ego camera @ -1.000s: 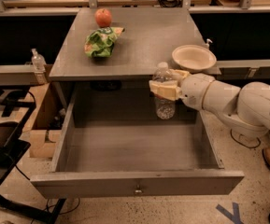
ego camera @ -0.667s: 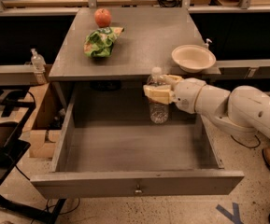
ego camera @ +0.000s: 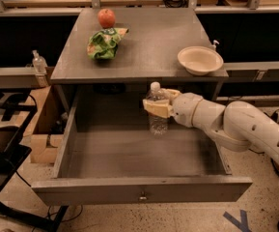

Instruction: Place water bottle into top drawer

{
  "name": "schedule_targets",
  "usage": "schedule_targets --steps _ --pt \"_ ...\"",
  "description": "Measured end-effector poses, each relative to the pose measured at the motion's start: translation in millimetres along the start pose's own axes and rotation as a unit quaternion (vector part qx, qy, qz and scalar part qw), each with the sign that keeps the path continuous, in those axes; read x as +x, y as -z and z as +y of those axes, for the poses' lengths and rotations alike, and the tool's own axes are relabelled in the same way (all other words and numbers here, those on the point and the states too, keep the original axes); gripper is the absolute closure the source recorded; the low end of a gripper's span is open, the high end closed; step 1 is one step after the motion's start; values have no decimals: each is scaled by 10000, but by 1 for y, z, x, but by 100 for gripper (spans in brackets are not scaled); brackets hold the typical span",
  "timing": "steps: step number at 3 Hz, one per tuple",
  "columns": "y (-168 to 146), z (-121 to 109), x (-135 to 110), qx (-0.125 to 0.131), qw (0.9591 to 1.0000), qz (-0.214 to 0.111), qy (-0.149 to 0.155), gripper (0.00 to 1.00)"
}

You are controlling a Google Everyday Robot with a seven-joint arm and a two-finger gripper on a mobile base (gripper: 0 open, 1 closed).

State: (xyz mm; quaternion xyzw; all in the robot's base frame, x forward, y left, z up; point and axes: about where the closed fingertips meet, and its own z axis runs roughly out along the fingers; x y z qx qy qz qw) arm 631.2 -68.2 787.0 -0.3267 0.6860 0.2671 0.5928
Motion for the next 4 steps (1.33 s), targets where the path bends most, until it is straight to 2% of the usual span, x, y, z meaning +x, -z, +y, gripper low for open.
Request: schedule_targets --steps 2,4 --pt "-17 -4 29 -91 9986 -519 37 100" --pt "-33 -7 47 -147 9972 -738 46 100"
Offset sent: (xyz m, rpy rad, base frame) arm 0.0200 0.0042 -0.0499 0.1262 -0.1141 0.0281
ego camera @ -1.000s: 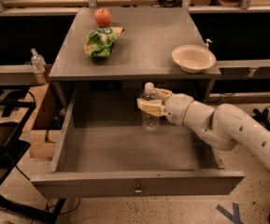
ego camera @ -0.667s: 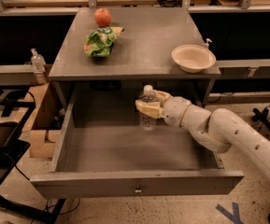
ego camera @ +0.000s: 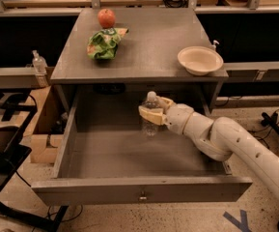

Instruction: Place water bottle into top drawer

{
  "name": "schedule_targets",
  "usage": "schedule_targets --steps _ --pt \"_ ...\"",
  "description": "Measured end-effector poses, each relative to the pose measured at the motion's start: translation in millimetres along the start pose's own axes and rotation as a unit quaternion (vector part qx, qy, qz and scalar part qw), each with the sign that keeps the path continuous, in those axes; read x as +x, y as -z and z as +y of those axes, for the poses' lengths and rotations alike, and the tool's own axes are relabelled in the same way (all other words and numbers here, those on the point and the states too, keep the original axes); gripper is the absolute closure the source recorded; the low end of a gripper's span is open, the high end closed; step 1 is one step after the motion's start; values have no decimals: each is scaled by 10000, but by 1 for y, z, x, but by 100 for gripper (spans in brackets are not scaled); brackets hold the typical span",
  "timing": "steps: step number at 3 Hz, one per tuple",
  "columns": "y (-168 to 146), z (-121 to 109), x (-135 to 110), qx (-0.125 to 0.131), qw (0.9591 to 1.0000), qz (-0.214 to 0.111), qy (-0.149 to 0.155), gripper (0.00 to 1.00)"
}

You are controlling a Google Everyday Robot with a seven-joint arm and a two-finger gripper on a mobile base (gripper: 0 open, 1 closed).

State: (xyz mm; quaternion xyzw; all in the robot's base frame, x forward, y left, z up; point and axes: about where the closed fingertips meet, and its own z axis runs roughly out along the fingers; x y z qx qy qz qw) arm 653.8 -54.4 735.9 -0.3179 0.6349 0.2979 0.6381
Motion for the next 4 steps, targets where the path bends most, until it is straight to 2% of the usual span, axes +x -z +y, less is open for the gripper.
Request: schedule_targets --steps 2,3,4 --pt "-11 5 20 -91 9998 44 -152 100" --pt "-13 6 20 -109 9998 39 -150 82" --pt "-15 8 19 -127 9998 35 -150 59"
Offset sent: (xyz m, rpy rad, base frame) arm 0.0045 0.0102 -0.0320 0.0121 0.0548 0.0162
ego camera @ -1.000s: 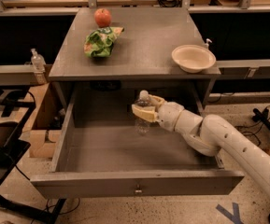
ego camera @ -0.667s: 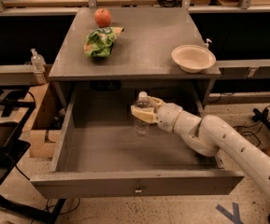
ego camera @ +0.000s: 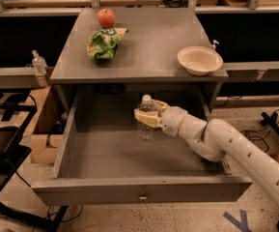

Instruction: Place water bottle into top drawer

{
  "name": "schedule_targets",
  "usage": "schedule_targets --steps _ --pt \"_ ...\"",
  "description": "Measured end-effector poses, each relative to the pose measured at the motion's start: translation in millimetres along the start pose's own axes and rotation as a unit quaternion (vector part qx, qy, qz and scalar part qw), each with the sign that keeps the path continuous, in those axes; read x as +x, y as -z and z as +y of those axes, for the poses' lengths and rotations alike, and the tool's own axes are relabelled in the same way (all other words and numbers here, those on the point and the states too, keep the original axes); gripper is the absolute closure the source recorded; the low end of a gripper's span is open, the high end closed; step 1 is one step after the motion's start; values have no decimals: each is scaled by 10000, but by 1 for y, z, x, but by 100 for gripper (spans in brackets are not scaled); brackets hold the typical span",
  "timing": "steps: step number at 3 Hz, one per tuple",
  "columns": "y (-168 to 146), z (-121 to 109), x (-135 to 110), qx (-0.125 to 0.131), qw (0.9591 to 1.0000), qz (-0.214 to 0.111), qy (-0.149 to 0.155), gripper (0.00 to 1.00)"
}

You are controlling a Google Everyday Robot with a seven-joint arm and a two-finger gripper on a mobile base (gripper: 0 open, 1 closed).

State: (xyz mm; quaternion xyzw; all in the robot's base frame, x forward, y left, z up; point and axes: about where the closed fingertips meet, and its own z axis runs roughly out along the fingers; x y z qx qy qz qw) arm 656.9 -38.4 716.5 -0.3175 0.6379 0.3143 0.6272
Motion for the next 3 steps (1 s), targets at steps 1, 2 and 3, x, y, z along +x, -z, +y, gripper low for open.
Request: schedule_targets --steps 1,2,3 --pt "-2 2 -1 -19 10000 -4 1 35" --pt "-4 4 -1 -44 10000 -10 2 4" --pt "-5 4 -2 -52 10000 -12 3 0"
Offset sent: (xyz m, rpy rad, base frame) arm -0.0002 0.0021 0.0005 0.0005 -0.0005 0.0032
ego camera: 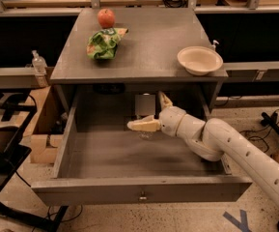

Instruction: Place water bottle into top drawer

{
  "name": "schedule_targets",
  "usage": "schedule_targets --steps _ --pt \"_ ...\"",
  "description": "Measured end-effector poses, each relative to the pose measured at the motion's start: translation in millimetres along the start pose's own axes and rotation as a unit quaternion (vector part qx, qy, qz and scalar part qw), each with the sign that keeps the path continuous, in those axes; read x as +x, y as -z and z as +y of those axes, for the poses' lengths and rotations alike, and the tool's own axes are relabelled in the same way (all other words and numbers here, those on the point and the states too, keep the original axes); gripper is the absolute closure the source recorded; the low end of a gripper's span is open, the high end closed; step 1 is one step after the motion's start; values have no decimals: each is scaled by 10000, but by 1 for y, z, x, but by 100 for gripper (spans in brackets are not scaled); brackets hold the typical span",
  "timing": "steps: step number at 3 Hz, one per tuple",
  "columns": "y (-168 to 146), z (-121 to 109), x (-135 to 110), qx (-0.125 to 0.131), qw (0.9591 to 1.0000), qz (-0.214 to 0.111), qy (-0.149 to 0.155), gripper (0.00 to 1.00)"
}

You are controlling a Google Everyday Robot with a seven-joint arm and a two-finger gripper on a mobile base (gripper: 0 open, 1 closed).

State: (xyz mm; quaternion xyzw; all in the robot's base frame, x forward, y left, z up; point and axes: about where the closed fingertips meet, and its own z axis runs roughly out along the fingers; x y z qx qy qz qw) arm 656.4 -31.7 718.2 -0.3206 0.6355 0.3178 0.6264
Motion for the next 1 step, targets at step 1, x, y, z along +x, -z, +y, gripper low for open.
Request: schedule_targets --steps 1 --pt "0 0 0 0 10000 0 0 0"
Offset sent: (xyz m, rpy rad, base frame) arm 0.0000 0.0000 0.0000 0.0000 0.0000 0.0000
